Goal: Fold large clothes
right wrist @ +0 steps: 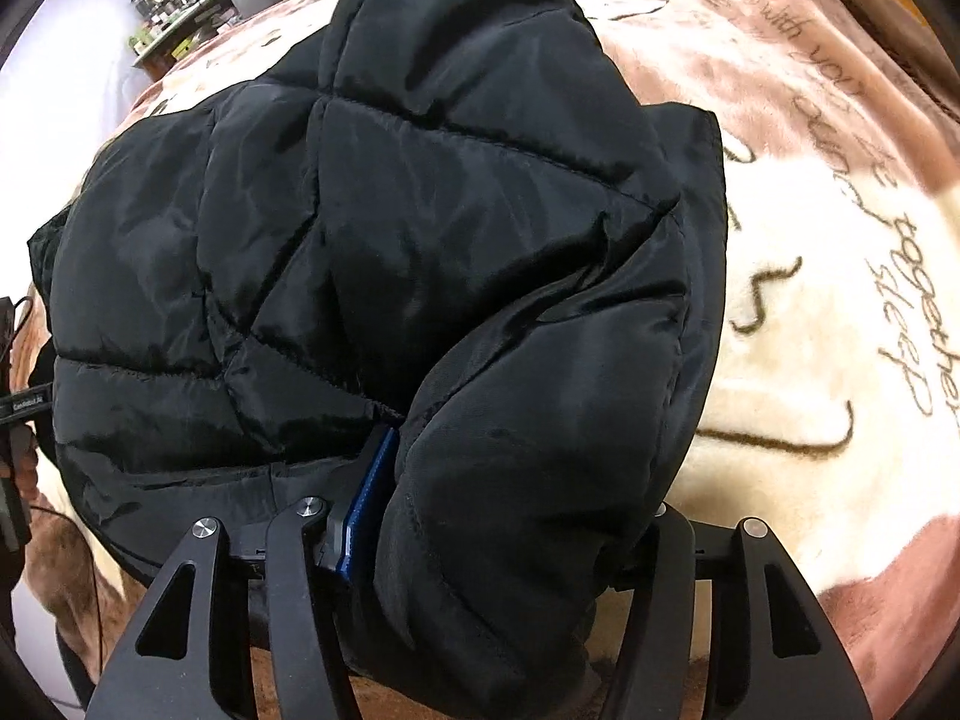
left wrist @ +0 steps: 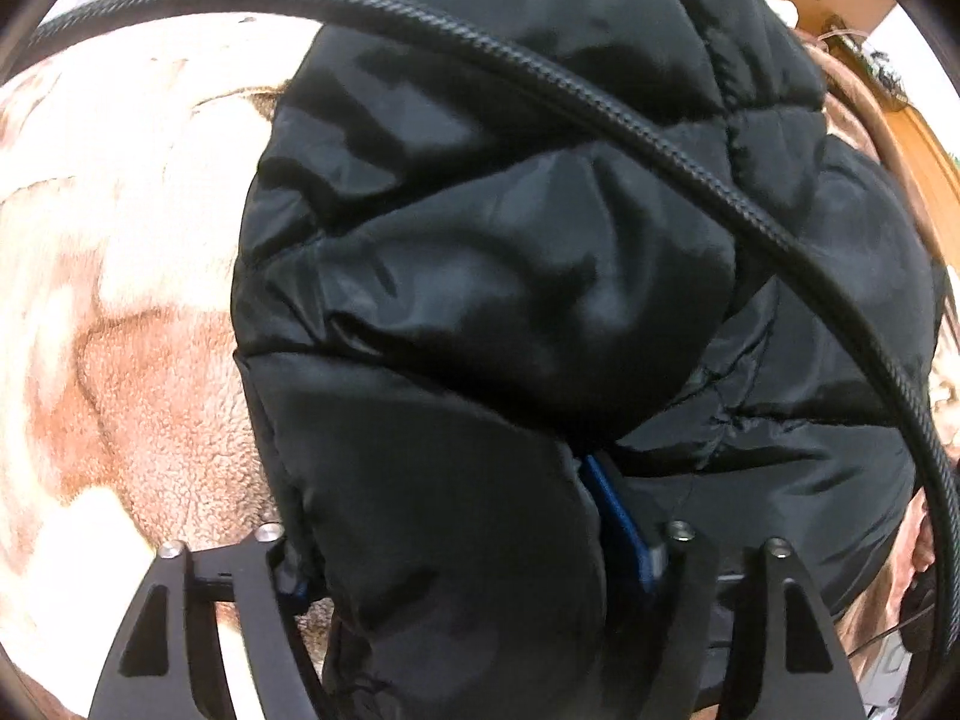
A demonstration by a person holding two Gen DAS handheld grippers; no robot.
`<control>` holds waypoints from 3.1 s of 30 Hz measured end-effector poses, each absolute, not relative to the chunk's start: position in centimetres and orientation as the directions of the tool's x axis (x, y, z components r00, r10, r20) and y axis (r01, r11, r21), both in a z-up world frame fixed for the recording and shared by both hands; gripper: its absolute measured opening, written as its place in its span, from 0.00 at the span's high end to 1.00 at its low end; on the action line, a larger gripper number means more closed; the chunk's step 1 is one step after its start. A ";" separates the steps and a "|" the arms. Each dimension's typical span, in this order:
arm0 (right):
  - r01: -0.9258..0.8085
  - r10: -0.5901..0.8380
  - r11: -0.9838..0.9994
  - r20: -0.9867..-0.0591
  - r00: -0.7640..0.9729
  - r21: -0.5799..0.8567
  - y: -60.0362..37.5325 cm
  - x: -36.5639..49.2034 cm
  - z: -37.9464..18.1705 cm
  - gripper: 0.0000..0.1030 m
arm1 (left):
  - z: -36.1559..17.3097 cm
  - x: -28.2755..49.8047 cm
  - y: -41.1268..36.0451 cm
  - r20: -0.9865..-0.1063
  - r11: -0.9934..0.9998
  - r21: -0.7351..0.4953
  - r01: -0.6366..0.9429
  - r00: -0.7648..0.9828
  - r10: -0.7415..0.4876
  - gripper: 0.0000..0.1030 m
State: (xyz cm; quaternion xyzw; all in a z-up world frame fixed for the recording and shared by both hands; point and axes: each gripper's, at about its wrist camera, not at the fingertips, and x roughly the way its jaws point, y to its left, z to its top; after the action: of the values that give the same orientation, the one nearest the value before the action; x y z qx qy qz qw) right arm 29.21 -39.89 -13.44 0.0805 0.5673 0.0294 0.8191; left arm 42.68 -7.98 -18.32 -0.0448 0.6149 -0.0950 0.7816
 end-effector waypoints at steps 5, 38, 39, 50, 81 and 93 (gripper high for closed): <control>0.022 0.056 0.997 -0.922 0.383 0.069 -38.4 28.1 -12.2 0.58 | -16.2 41.6 -7.9 -0.950 0.985 -0.135 0.104 0.271 -0.159 0.49; -0.036 -0.063 0.992 -0.732 0.678 -0.119 -24.2 21.1 0.5 0.74 | -5.0 30.8 -0.2 -0.831 0.978 -0.205 0.026 0.523 -0.188 0.75; -0.047 -0.055 0.992 -0.729 0.683 -0.120 -23.4 21.5 0.6 0.74 | -4.9 30.1 0.2 -0.829 0.979 -0.205 0.018 0.528 -0.183 0.75; -0.145 0.041 0.985 -0.705 0.708 -0.089 -16.4 23.1 0.9 0.74 | -2.1 28.7 9.6 -0.810 0.978 -0.185 -0.093 0.578 -0.098 0.75; -0.154 0.052 0.987 -0.816 0.576 -0.046 -11.4 25.4 -8.1 0.67 | -7.5 28.3 17.9 -0.868 0.963 -0.109 -0.247 0.496 0.029 0.60; -0.104 0.060 0.995 -0.833 0.550 0.003 -11.8 24.5 -8.1 0.47 | -8.2 27.5 19.1 -0.881 0.951 -0.116 -0.288 0.472 0.036 0.39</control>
State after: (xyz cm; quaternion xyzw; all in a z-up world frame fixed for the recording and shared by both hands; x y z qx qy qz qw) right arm 24.54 -11.83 -8.07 -0.0231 0.4721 0.0465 0.8800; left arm 27.52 19.07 -8.21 -0.1249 0.5048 0.0953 0.8488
